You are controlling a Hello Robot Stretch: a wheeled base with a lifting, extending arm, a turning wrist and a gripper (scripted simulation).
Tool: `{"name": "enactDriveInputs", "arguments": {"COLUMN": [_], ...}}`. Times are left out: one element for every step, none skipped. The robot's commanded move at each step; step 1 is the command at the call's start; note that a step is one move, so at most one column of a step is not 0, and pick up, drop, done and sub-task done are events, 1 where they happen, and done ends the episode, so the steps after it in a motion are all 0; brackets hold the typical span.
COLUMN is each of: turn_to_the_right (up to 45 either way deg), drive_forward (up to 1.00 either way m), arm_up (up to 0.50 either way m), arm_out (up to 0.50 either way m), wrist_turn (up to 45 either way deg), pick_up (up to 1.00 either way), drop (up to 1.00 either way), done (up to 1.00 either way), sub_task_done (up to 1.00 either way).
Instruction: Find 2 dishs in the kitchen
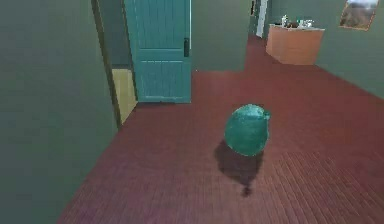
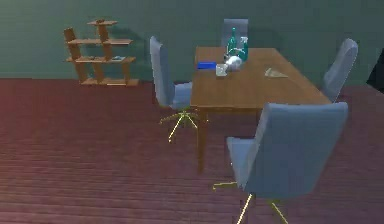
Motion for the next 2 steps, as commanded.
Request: {"name": "enactDriveInputs", "arguments": {"turn_to_the_right": [42.0, 0.0], "drive_forward": [0.0, 1.0], "arm_up": [0.0, 0.0], "arm_out": [0.0, 0.0], "wrist_turn": [0.0, 0.0], "pick_up": [0.0, 0.0], "drop": [0.0, 0.0], "done": [0.0, 0.0], "sub_task_done": [0.0, 0.0]}}
